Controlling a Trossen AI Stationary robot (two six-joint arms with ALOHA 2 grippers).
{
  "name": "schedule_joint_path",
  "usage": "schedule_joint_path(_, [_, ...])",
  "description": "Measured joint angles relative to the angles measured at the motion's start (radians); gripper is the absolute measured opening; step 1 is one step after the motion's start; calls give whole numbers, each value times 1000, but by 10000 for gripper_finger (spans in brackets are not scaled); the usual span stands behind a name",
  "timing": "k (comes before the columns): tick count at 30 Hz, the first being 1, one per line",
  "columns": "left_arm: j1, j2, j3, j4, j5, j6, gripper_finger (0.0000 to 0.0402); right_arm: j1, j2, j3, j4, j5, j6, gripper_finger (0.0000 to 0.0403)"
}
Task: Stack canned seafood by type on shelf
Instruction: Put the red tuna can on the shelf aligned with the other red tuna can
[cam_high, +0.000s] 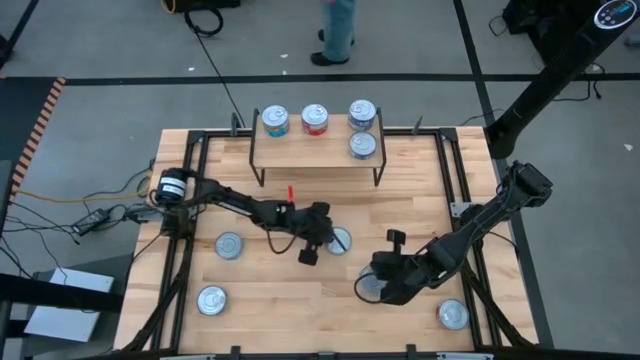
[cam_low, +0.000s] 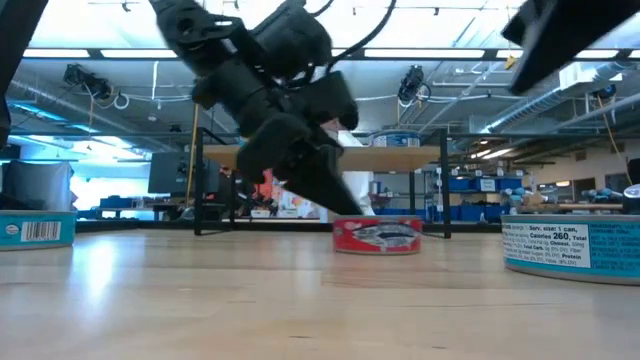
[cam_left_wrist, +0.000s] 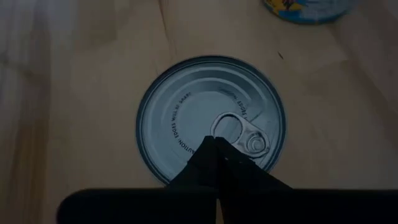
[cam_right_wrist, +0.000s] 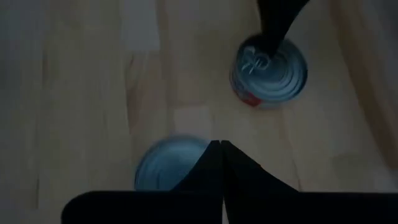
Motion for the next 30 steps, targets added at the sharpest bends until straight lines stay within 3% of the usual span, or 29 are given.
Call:
schedule_joint_path(6, [-54,-93,-102,11,-57,-72,0,-82,0,0,117,8,-132,9])
schedule_joint_path(12, [-135,-198,-168,0,-74,-128,0,-162,11,0,266,-67,-300,10])
schedule_joint_path(20, [-132,-305,-333,269,-85,-187,3,-192,161,0,436,-147,-444,10])
schedule_joint_path(27, [-45,-262,-407,392,-93,-183,4,-206,314,0,558,-287,-448,10])
schedule_joint_path(30, [-14,-208,-424,465,-88,-182,4,-224,375,0,595,-301,-465,9])
